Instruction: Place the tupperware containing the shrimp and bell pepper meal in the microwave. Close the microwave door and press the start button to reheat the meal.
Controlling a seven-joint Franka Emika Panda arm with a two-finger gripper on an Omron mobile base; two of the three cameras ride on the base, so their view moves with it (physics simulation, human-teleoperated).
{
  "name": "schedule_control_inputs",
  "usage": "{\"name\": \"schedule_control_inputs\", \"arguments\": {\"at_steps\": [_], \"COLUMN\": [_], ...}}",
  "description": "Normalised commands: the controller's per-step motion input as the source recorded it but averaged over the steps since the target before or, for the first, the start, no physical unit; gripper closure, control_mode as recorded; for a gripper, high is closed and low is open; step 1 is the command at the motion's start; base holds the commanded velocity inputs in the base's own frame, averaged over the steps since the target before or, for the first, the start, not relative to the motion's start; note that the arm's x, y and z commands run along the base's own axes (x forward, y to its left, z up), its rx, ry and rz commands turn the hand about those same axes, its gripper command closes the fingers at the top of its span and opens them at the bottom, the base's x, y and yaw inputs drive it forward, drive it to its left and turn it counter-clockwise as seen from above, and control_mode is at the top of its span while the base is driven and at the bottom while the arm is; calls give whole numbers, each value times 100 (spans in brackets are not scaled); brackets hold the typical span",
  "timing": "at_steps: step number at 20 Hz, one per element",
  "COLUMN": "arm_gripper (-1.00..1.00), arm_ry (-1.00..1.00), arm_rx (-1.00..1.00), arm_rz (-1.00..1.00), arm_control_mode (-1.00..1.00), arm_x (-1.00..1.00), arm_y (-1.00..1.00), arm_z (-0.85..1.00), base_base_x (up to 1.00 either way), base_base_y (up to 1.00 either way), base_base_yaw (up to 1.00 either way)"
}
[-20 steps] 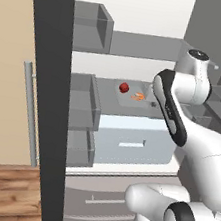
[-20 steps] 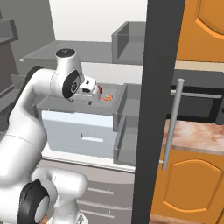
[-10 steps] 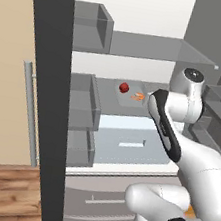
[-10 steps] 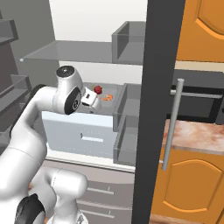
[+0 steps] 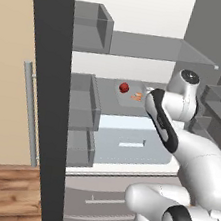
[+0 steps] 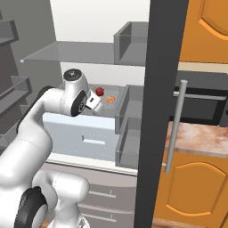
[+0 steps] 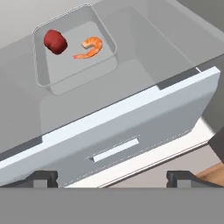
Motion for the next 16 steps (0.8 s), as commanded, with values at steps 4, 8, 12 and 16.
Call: {"name": "schedule_control_inputs", "arguments": {"at_steps": [4,8,12,16], "arm_gripper": [-100,-100,-100,-100], "arm_ry": [0,0,0,0], "arm_rx": [8,6,4,2], "arm_rz": [-9,-2,0,0], "arm_control_mode": [-100,-100,-100,-100], "arm_x": [33,31,31,36], "arm_y": [0,0,0,0], "arm_z": [0,0,0,0], "base_base_x": [0,0,0,0], "base_base_y": [0,0,0,0], "base_base_yaw": [0,0,0,0]}}
